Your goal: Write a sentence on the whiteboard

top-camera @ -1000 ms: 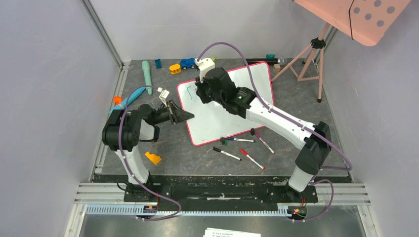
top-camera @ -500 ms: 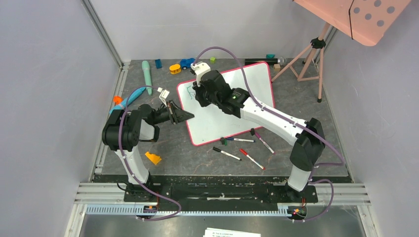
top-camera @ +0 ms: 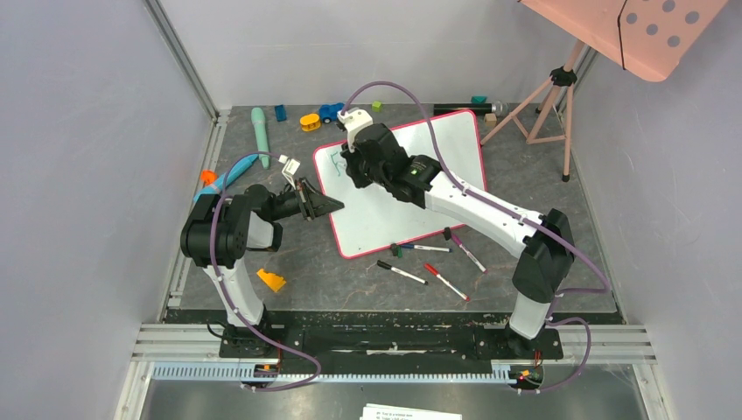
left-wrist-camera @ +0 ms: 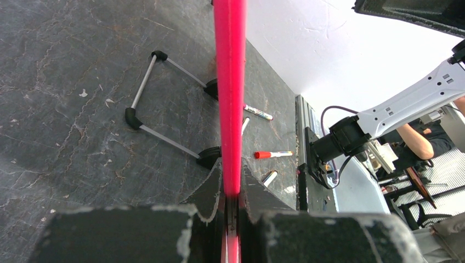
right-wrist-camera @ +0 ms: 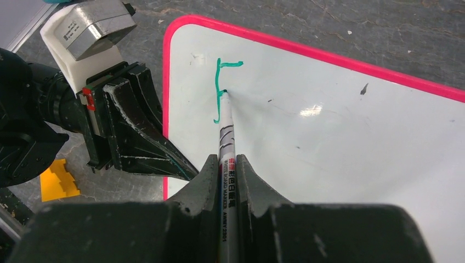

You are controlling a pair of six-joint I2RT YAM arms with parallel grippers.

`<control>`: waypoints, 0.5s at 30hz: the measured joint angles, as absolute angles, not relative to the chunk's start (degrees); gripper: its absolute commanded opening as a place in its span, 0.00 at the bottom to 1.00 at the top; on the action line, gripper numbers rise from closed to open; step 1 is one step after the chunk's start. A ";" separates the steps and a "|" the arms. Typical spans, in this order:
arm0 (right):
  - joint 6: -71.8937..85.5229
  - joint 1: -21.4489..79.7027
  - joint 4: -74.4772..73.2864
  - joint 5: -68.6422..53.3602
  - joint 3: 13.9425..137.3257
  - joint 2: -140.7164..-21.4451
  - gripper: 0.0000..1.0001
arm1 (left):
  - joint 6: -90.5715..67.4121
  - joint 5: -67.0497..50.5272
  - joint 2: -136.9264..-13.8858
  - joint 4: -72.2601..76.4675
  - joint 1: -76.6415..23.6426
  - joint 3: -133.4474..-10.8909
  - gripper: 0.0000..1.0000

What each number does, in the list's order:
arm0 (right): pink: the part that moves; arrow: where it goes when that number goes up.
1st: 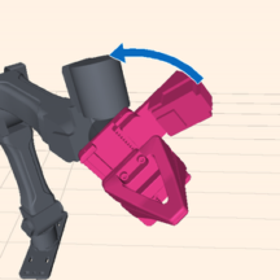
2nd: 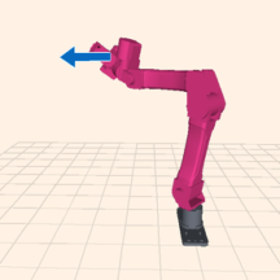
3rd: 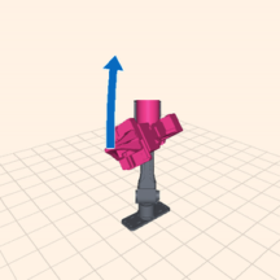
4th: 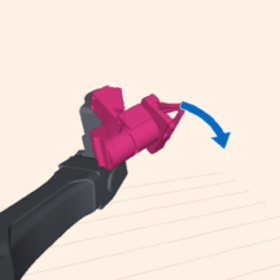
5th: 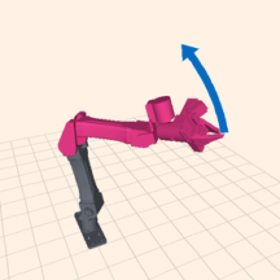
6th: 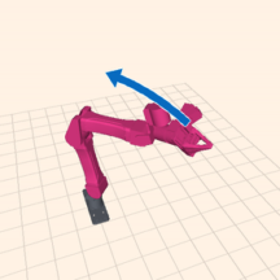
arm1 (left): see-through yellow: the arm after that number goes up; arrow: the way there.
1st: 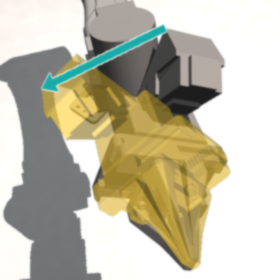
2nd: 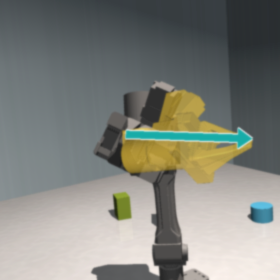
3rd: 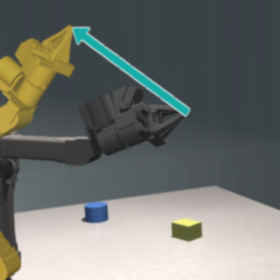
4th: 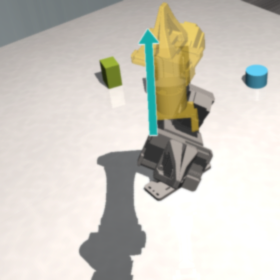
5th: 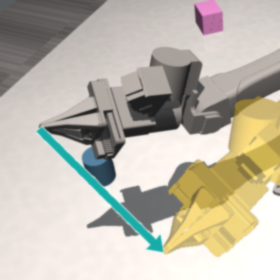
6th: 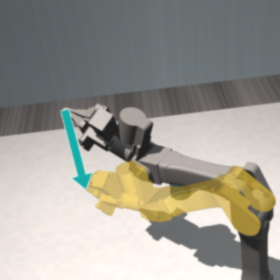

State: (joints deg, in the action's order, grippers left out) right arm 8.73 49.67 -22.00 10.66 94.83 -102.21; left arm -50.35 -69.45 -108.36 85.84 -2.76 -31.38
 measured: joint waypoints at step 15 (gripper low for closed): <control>8.82 49.78 -22.55 13.41 95.26 -102.21 0.00 | -50.35 -69.34 -108.36 85.80 -2.76 -31.38 0.02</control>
